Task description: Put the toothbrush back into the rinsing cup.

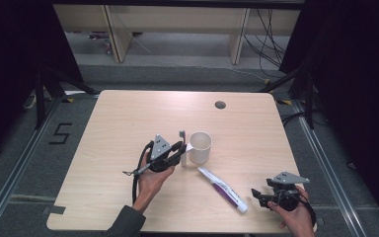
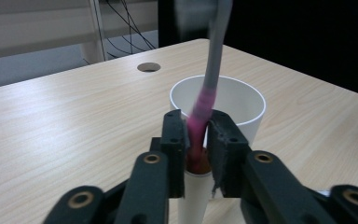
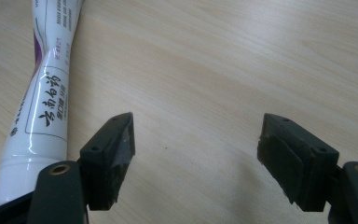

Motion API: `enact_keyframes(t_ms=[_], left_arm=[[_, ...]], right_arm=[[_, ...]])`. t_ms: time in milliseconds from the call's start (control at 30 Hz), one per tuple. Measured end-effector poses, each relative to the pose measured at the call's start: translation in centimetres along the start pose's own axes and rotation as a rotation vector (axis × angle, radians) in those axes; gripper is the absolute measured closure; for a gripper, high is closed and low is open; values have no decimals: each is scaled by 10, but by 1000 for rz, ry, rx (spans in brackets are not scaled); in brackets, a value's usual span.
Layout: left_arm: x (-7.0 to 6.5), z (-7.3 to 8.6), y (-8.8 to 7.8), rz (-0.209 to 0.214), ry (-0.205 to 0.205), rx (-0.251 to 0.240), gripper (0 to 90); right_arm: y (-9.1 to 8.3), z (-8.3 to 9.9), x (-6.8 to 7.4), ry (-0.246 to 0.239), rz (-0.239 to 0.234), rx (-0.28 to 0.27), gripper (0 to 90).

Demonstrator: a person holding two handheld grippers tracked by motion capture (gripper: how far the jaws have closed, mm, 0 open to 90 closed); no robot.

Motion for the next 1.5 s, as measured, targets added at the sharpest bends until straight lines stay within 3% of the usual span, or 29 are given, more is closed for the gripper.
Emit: enact_keyframes(t_ms=[167,367,400,567,600,633,733,933,1000,1067,1100,1133,1167,1200,1233,1267,1300,1367,1400,1433,1467,1500], left_arm=[[0,-1,-4,-24,-18,-2,506],[3,-2,-13,-24,-39,7,364],[3,-1,-15,-21,-42,11,364],[4,6,-28,-7,-41,20,329],[4,7,-30,-2,-49,22,328],[5,10,-32,1,-49,29,326],[6,20,-37,1,-39,65,310],[10,37,-45,5,-38,91,305],[11,42,-47,5,-37,104,303],[11,46,-50,7,-39,106,301],[11,47,-51,8,-37,110,298],[11,49,-52,11,-37,108,293],[11,50,-54,11,-33,112,291],[10,52,-55,15,-32,111,289],[9,54,-56,14,-28,117,284],[9,56,-57,18,-25,120,279],[8,58,-58,24,-24,119,275],[8,63,-61,20,-25,134,265],[8,66,-63,18,-24,139,261],[8,69,-64,24,-22,143,259],[8,71,-65,20,-30,151,257],[9,74,-67,13,-32,164,253]], right_arm=[[-1,0,1,12,-8,9,280],[-1,0,1,13,-8,9,281],[0,0,0,-1,2,-2,281],[-1,0,1,20,-22,13,281],[-2,1,0,14,1,16,281],[-1,1,3,43,-22,10,281],[-1,1,3,44,-24,8,281],[-2,2,3,54,-34,24,281],[-1,1,1,32,-17,12,281],[-2,1,2,41,-25,17,281],[-2,1,-1,5,-3,6,281],[-1,1,0,8,-28,-2,281],[-2,1,-1,1,-16,-3,280],[-2,2,2,43,-29,13,279],[-1,3,1,24,-23,5,279],[-2,3,2,40,-36,11,278],[-2,2,-1,4,-21,-1,278],[-1,3,0,4,-38,-1,275],[-3,3,-1,4,-21,-3,274],[-2,3,0,15,-41,4,274],[-2,3,-3,-7,-12,-11,273],[-3,3,-1,14,-16,4,272]])
Point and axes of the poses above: each handheld gripper's, and its own axes: y roughly forward along the jaws, z roughly out of its underside, x roughly to its left, the point moved 5 cm from there along y, roughly forward along the jaws, and after that the axes turned 14 degrees about x, right-handed, at the moved point
